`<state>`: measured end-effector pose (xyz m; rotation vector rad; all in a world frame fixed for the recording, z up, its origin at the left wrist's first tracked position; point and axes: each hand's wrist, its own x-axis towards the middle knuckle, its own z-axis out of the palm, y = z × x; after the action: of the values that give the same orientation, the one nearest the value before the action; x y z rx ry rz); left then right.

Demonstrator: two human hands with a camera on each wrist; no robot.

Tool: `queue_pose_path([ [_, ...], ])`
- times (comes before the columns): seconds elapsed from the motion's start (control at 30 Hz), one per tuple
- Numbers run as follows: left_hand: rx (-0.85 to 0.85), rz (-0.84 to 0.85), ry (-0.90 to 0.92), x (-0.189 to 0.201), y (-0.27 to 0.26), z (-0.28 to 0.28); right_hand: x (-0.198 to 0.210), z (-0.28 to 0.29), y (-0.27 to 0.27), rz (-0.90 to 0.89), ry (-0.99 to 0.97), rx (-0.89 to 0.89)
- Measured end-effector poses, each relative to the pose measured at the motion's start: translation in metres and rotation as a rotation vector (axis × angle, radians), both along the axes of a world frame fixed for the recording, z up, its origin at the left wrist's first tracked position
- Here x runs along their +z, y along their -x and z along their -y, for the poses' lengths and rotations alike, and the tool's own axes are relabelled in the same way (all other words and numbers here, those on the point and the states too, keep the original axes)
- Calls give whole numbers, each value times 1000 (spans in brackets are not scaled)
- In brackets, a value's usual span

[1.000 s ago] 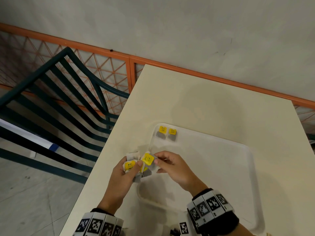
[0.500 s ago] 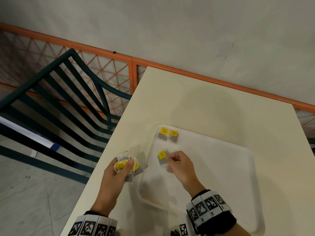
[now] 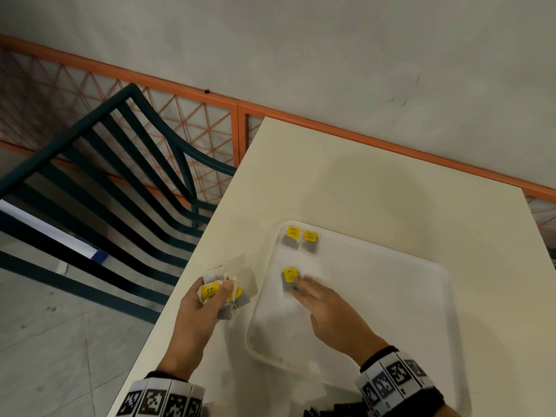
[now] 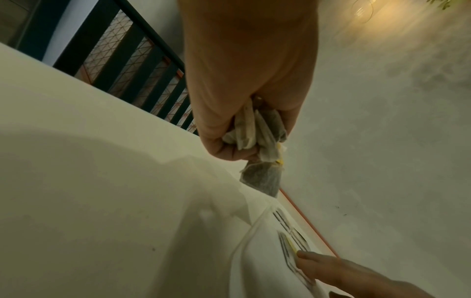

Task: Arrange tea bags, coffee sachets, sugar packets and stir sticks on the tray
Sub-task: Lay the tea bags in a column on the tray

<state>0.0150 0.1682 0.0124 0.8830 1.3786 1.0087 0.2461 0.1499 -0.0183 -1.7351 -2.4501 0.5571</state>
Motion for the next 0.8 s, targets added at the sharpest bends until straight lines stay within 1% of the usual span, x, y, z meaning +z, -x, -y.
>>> queue_pose_path([
  [0.17, -5, 24, -6, 1, -1, 0, -2, -10, 12, 57, -13, 16],
  [0.3, -16, 15, -15, 0, -1, 1, -2, -22, 23, 13, -7, -27],
  [0.43, -28, 37, -21, 3, -1, 0, -3, -28, 26, -23, -17, -21],
  [0.53, -22, 35, -19, 3, -2, 1, 4, -31, 28, -24, 51, -22],
  [0.6, -16, 29, -16, 4, -3, 1, 6, -32, 29, -36, 60, -34],
  [0.7, -25, 44, -1, 7, -6, 2, 6, -31, 31, -126, 32, -80],
  [0.77, -20, 62, 17, 8, -9, 2, 8, -30, 36, -253, 4, -177],
  [0.8, -14, 72, 26, 8, -10, 2, 12, -30, 41, -348, 7, -237],
])
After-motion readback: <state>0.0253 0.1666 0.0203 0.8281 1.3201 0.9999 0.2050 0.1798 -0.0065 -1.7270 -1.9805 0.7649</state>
